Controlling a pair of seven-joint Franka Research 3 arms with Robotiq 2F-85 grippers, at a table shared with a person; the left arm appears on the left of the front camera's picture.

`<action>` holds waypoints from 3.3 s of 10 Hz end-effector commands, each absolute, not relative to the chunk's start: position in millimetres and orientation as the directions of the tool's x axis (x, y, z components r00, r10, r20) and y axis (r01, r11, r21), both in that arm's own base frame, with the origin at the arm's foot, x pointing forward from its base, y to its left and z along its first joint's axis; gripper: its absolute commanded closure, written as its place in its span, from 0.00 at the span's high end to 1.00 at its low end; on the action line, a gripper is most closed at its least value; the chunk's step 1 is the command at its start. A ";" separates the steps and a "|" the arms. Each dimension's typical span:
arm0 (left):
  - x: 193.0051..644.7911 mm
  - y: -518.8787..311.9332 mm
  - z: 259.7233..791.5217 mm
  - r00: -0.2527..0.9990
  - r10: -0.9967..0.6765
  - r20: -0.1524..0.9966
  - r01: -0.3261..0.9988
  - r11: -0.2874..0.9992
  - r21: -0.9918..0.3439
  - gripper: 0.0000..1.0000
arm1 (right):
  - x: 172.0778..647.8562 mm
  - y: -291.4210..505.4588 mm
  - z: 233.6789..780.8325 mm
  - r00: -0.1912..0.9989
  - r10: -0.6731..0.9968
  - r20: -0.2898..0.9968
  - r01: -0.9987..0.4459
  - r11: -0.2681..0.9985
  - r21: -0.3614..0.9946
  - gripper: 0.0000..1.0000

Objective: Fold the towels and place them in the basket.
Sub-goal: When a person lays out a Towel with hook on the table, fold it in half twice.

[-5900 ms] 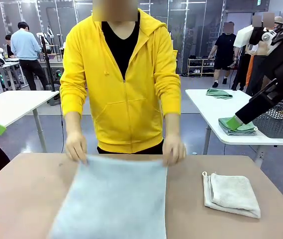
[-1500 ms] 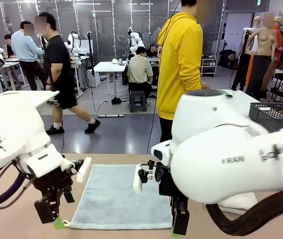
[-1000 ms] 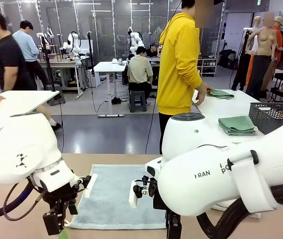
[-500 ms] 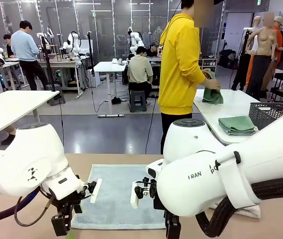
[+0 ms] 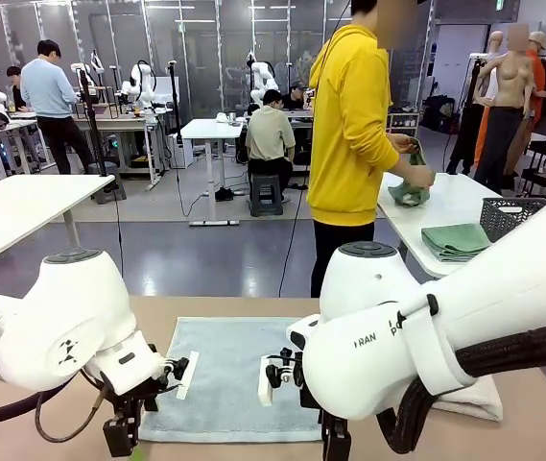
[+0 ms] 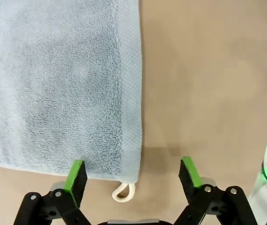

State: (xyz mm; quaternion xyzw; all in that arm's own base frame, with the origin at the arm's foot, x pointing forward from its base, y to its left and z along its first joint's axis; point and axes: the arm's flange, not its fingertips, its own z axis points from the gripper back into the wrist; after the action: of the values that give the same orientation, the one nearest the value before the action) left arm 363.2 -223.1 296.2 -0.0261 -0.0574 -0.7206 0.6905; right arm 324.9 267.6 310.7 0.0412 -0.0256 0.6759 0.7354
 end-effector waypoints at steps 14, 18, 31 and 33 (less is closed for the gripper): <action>349.8 -216.5 280.0 -0.046 -0.997 0.070 0.999 -0.047 -0.011 0.00 | 339.2 253.3 284.1 0.073 0.992 0.106 -0.997 0.070 0.031 0.51; 347.3 -214.6 279.3 -0.046 -0.996 0.072 0.999 -0.048 -0.021 0.00 | 358.9 247.2 282.8 0.155 0.986 0.060 -0.988 0.156 -0.006 0.00; 348.0 -210.0 347.1 -0.059 -0.988 0.144 0.997 -0.052 0.049 0.00 | 354.5 252.9 350.0 0.109 0.983 0.147 -0.985 0.127 -0.119 0.00; 349.6 -211.7 346.6 -0.069 -0.986 0.154 0.997 -0.064 0.037 0.00 | 355.1 253.0 350.6 0.111 0.983 0.149 -0.986 0.128 -0.111 0.00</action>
State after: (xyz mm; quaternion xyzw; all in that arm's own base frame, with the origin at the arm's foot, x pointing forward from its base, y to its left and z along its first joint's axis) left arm 354.9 -216.4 351.6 -0.0314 -0.0715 -0.7202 0.6894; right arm 358.3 256.6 356.1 -0.0042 -0.0984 0.6590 0.7457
